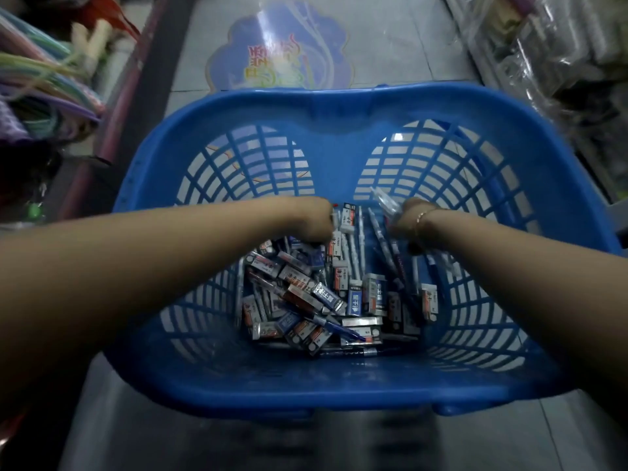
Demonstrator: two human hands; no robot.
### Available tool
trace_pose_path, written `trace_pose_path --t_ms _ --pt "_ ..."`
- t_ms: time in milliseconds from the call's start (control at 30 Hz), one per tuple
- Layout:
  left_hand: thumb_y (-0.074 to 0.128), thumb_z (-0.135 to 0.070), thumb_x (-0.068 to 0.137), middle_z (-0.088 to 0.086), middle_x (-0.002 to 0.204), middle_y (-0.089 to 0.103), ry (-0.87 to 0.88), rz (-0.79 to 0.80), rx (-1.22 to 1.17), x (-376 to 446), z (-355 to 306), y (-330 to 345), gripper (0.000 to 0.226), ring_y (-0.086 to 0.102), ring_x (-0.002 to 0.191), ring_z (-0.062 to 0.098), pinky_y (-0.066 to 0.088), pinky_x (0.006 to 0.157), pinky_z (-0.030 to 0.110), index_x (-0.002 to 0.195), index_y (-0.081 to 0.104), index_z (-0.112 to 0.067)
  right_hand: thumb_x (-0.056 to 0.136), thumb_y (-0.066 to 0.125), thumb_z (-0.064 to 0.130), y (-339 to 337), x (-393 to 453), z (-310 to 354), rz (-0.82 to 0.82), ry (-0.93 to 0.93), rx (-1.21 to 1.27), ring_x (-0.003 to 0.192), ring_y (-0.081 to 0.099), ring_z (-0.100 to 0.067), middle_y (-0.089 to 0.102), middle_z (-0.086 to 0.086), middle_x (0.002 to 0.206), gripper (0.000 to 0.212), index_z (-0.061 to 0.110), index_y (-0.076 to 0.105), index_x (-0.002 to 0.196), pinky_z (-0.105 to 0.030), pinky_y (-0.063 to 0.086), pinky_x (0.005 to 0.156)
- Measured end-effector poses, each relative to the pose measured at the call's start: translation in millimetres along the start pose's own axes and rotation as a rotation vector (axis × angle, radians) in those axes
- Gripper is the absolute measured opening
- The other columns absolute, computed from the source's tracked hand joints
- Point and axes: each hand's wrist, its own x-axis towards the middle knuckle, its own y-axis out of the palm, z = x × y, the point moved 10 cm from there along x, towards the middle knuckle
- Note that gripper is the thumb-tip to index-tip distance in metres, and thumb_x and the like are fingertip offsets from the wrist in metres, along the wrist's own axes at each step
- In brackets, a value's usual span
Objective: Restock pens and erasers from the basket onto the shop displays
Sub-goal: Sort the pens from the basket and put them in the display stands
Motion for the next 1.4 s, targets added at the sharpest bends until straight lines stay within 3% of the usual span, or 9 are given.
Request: trace_pose_path --t_ms 200,400,567,733,833,1033,1133,1233,1400 --pt "0.048 -0.01 0.096 0.008 0.071 0.056 -0.265 0.228 0.222 -17 82 17 0.019 0.052 0.056 0.017 0.044 0.052 0.025 0.079 0.054 -0.006 0.095 0.048 0.014 1 18 -3 -0.15 -0.043 -0.625 0.113 0.055 -0.032 0.052 -0.018 0.131 0.048 0.009 0.035 0.141 -0.036 0.049 0.082" --pt "0.059 -0.017 0.093 0.018 0.113 0.062 -0.404 0.266 0.254 -13 123 22 0.032 0.066 0.082 0.028 0.058 0.063 0.032 0.12 0.052 -0.001 0.092 0.051 0.04 -2 26 -13 -0.289 0.095 -0.692 0.114 0.052 -0.023 0.047 -0.01 0.129 0.051 0.013 0.042 0.134 -0.033 0.044 0.074" --pt "0.061 -0.039 0.09 0.007 0.104 0.058 -0.314 0.15 0.467 -9 108 8 0.046 0.055 0.076 0.019 0.046 0.063 0.029 0.123 0.053 -0.008 0.091 0.052 0.045 -6 22 -4 -0.288 0.063 -0.826 0.121 0.048 -0.028 0.041 -0.011 0.137 0.065 0.011 0.03 0.141 -0.034 0.041 0.075" --pt "0.058 -0.031 0.089 -0.002 0.091 0.05 -0.274 0.101 0.744 -8 93 0 0.033 0.046 0.071 0.016 0.035 0.05 0.026 0.119 0.053 -0.018 0.09 0.052 0.011 10 -1 78 -0.46 -0.481 -0.942 0.076 0.052 -0.025 0.05 -0.006 0.099 0.035 0.014 0.04 0.123 -0.027 0.031 0.049" --pt "0.052 -0.021 0.094 -0.001 0.086 0.052 -0.241 0.049 0.778 -4 85 -7 0.025 0.048 0.067 0.013 0.036 0.05 0.026 0.117 0.052 -0.013 0.088 0.054 0.004 49 -10 107 -0.344 -0.8 -1.081 0.093 0.052 -0.026 0.046 -0.009 0.113 0.046 0.016 0.039 0.129 -0.031 0.039 0.054" --pt "0.053 -0.02 0.095 0.001 0.075 0.043 -0.207 0.0 0.797 0 80 -11 0.019 0.048 0.067 0.014 0.044 0.063 0.031 0.111 0.05 -0.011 0.098 0.047 0.019 86 -2 112 -0.316 -0.912 -1.311 0.111 0.051 -0.028 0.05 -0.009 0.127 0.035 0.013 0.041 0.131 -0.035 0.045 0.072" --pt "0.054 -0.019 0.093 0.0 0.078 0.044 -0.224 0.02 0.779 1 88 -12 0.028 0.051 0.076 0.016 0.044 0.066 0.029 0.119 0.048 -0.01 0.097 0.043 0.02 75 -8 119 -0.35 -1.019 -1.281 0.102 0.055 -0.028 0.056 -0.011 0.116 0.029 0.009 0.045 0.124 -0.035 0.044 0.082" --pt "0.058 -0.017 0.091 0.001 0.077 0.045 -0.261 0.044 0.766 -1 92 -15 0.017 0.05 0.073 0.016 0.048 0.073 0.03 0.1 0.044 -0.015 0.09 0.053 0.032 48 -19 131 -0.371 -0.944 -0.981 0.083 0.054 -0.023 0.058 -0.007 0.098 0.023 0.013 0.05 0.102 -0.029 0.038 0.065" --pt "0.057 -0.009 0.089 0.002 0.076 0.045 -0.278 0.003 0.723 -4 90 -25 0.013 0.045 0.063 0.014 0.045 0.066 0.028 0.089 0.044 -0.012 0.086 0.064 0.041 89 -31 126 0.108 -0.59 -0.269 0.072 0.059 -0.018 0.065 -0.005 0.083 0.033 0.01 0.068 0.094 -0.026 0.048 0.064"
